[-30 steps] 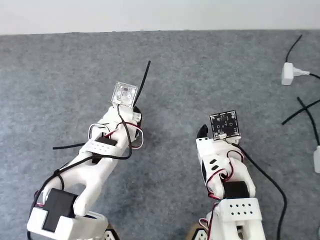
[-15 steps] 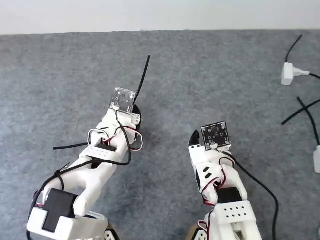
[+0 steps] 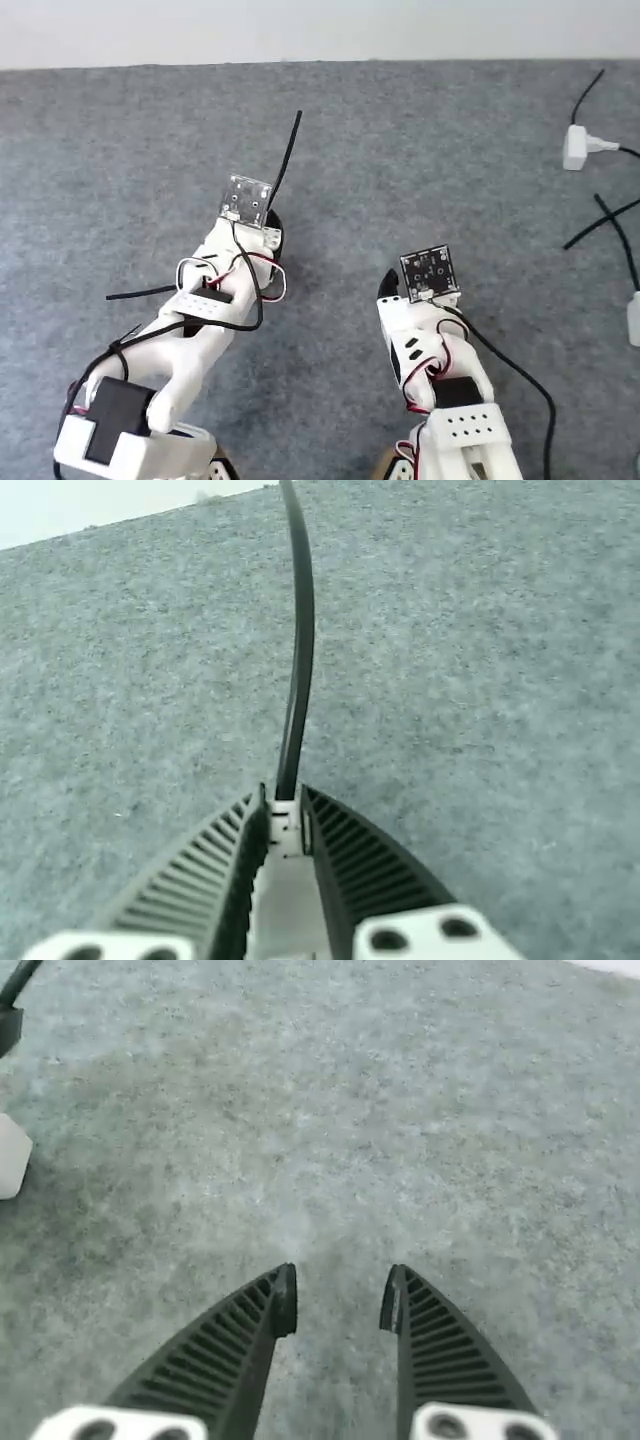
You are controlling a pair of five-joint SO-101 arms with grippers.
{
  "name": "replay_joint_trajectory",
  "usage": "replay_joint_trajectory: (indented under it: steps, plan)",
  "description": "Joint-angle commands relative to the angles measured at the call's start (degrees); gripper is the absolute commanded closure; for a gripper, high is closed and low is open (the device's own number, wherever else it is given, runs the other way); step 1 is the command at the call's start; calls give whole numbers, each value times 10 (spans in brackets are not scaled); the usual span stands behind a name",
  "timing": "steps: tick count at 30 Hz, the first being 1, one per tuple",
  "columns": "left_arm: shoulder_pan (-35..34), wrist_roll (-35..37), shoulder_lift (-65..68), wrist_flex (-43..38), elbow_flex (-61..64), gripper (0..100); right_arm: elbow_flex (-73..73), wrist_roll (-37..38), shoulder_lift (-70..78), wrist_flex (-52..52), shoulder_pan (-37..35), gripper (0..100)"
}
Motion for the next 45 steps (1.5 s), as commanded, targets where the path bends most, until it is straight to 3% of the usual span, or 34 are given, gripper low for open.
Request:
replay_joint_trajectory:
  steps: [1,6,14,26,32,38,45]
  plan:
    - [4,-4,-27,-18,-5,990,-6,8,-12,37,10,835]
    - [4,-4,-27,-18,-6,990,-75,4,-91,219,14,836]
    - [4,-4,-25,-18,-7,990,-105,8,-367,477,22,836]
    - [4,-4,-24,-18,-7,989,9,7,-356,488,58,836]
    - [4,-4,-24,-18,-7,989,11,7,-352,499,56,836]
    - [4,-4,-25,-18,-7,989,11,7,-353,589,60,835]
    - [4,-4,-25,-18,-7,989,11,7,-352,596,87,836]
